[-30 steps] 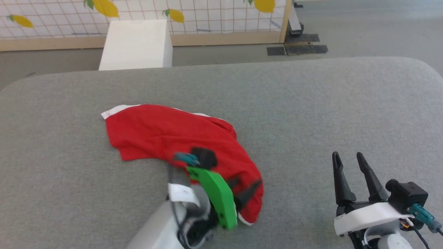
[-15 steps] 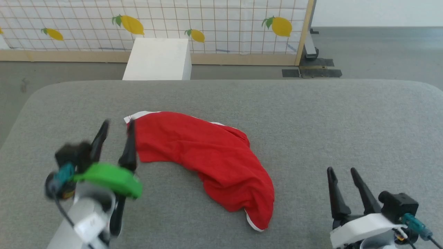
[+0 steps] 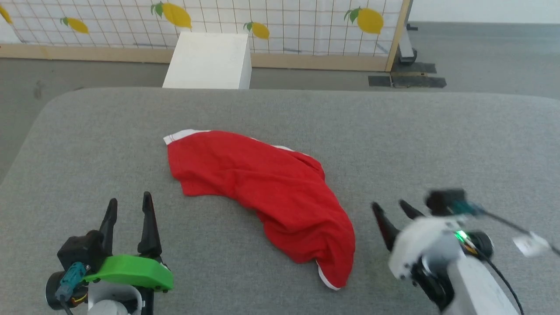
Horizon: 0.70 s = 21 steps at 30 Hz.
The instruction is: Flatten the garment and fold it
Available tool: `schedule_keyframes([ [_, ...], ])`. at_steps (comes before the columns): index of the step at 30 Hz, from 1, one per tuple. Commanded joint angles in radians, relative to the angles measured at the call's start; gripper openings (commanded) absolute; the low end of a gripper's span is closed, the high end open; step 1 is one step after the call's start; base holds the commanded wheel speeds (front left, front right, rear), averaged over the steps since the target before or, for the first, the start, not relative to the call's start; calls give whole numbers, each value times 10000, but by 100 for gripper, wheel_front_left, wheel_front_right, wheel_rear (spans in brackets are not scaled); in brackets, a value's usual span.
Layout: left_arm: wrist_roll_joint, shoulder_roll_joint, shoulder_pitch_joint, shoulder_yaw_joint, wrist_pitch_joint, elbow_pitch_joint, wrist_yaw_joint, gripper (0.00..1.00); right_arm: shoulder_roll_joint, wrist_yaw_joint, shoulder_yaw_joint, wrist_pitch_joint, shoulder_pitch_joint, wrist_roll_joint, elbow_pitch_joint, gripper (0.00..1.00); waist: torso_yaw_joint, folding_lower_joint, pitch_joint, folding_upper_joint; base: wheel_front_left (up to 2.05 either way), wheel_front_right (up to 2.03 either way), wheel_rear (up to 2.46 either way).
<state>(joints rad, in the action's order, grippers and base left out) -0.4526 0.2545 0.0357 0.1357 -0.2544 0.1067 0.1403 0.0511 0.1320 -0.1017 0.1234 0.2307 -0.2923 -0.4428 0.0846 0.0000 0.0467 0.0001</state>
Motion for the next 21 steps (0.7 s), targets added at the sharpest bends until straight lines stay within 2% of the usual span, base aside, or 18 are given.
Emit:
schedule_keyframes([
  [1, 148, -136, -119, -115, -72, -87, -95, 100, -9, -13, -299, 626, 544, 133, -182, 100, 106, 0, 278, -1, 0, 0, 0],
  [5, 380, -451, 40, -241, -72, -177, -352, 100, -9, -13, -1191, 2552, 1706, 239, -788, 100, 373, 0, 616, -1, 0, 0, 0],
  [8, 538, -668, 171, -316, -73, -167, -544, 100, -9, -13, -1854, 3583, 2219, 235, -1130, 100, 603, 0, 863, -1, 0, 0, 0],
  [12, 674, -869, 313, -428, -73, -16, -781, 100, -9, -13, -2456, 4396, 2397, 203, -1443, 100, 809, 0, 1068, -1, 0, 0, 0],
  [14, 699, -958, 311, -522, -73, 91, -859, 100, -9, -13, -2528, 4436, 2355, -8, -1460, 100, 837, 0, 1093, -1, 0, 0, 0],
  [15, 726, -979, 315, -565, -73, 125, -889, 100, -9, -13, -2582, 4433, 2336, -93, -1456, 49, 834, 0, 1105, -1, 0, 0, 0],
  [16, 754, -1010, 316, -623, -73, 169, -920, 100, -9, -13, -2626, 4352, 2316, -219, -1422, 29, 821, 0, 1103, -1, 0, 0, 0],
  [17, 770, -1038, 313, -666, -73, 208, -940, 100, -9, -13, -2628, 4253, 2298, -304, -1398, 0, 805, 0, 1093, -1, 0, 0, 0],
  [21, 867, -1130, 244, -842, -73, 316, -1022, 100, -9, -13, -2314, 3552, 2224, -440, -1212, 0, 620, 0, 937, -1, 0, 0, 0],
])
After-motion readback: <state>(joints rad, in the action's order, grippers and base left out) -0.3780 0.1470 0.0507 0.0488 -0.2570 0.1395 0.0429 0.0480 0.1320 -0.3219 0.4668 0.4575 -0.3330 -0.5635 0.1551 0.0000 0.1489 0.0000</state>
